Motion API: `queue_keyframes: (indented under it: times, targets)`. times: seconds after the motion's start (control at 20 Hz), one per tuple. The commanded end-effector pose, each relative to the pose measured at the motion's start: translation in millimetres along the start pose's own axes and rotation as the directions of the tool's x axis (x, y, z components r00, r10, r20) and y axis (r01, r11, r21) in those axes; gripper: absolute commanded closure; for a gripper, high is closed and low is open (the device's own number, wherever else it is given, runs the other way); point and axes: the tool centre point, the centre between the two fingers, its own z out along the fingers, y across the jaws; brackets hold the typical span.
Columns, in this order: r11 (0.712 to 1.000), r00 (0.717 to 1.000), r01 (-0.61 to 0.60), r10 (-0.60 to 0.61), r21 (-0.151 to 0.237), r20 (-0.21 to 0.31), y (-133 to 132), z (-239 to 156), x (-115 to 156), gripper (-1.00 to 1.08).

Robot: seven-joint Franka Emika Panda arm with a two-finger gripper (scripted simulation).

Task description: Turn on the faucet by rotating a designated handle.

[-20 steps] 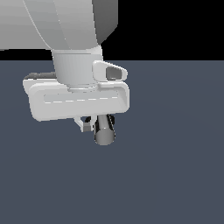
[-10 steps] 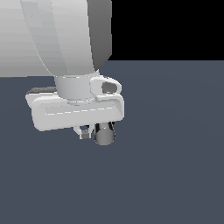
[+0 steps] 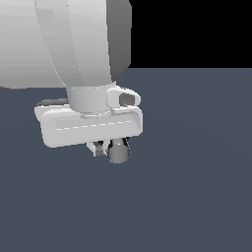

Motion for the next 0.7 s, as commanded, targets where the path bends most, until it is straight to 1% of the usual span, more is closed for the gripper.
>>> queue_keyframes:
  times: [0.0,0.65]
  targets:
    - [1.000,1.000,-0.011,0.011,0.000,-0.002,16,0,1,1.08]
    - [1.000,1.000,-0.010,0.010,-0.001,-0.001,79,1,6,1.08]
